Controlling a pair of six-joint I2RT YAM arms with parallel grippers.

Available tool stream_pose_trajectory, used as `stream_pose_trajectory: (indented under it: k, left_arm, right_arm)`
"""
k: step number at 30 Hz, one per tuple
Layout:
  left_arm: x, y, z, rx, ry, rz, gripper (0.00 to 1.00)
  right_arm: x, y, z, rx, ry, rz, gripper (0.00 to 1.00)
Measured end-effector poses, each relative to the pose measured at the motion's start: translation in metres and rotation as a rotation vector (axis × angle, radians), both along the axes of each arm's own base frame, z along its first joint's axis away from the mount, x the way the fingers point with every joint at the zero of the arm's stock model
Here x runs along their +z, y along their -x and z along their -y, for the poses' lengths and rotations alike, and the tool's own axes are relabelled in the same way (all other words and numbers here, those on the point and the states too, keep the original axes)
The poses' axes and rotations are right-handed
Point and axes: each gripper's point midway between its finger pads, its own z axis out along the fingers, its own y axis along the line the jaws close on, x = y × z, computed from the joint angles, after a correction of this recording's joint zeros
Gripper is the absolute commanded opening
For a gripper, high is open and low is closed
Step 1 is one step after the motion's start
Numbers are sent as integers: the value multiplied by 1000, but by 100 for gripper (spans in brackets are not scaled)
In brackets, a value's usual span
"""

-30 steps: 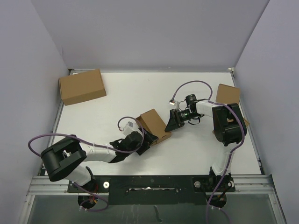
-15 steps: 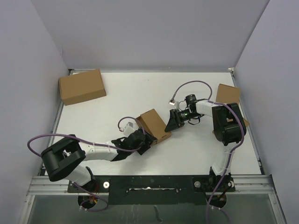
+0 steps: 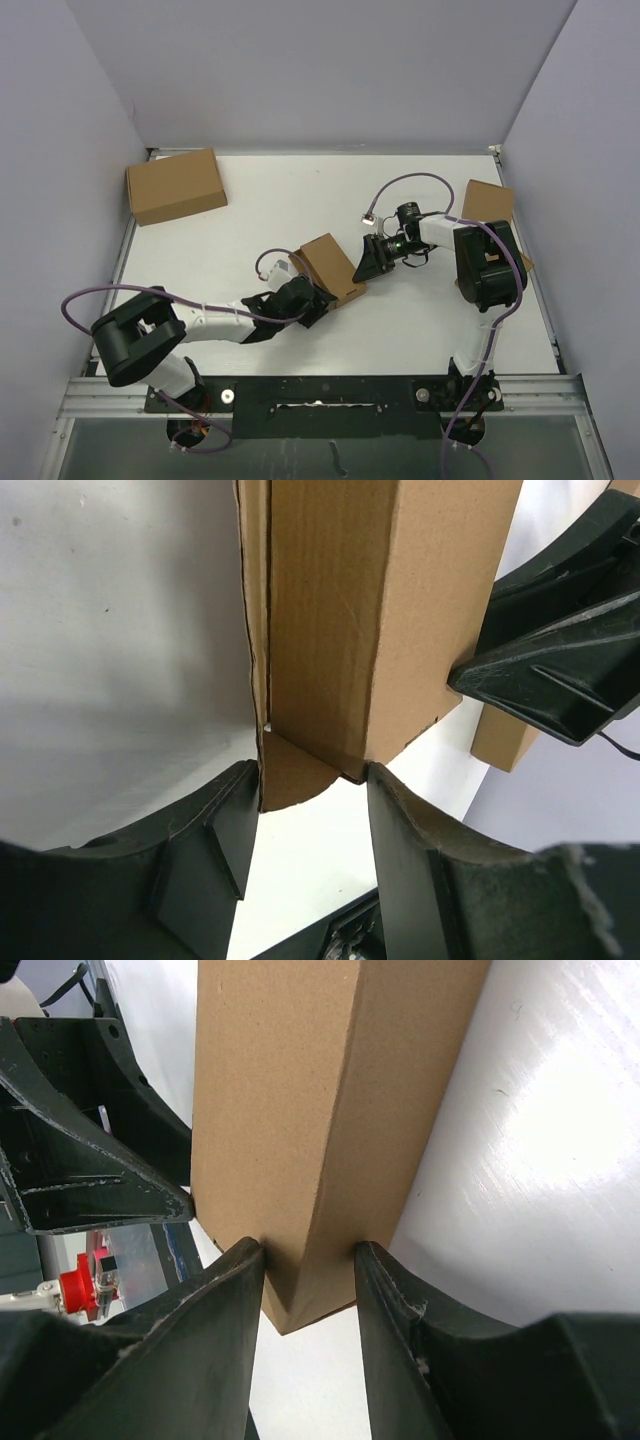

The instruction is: Fold the paper box

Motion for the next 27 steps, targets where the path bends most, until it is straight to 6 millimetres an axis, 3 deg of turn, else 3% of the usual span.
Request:
stream_pose_trajectory:
  k: [18, 22, 27]
  left_arm:
    - [5, -3, 11, -23, 11, 9, 23]
    - [6, -3, 11, -53, -12, 32, 37]
    - [3, -2, 9, -143, -92, 102, 75]
  right_arm:
    - [0, -2, 1, -1, 4, 8, 39]
    - [0, -2, 1, -1, 4, 9, 39]
    - [0, -2, 0, 0, 4, 9, 39]
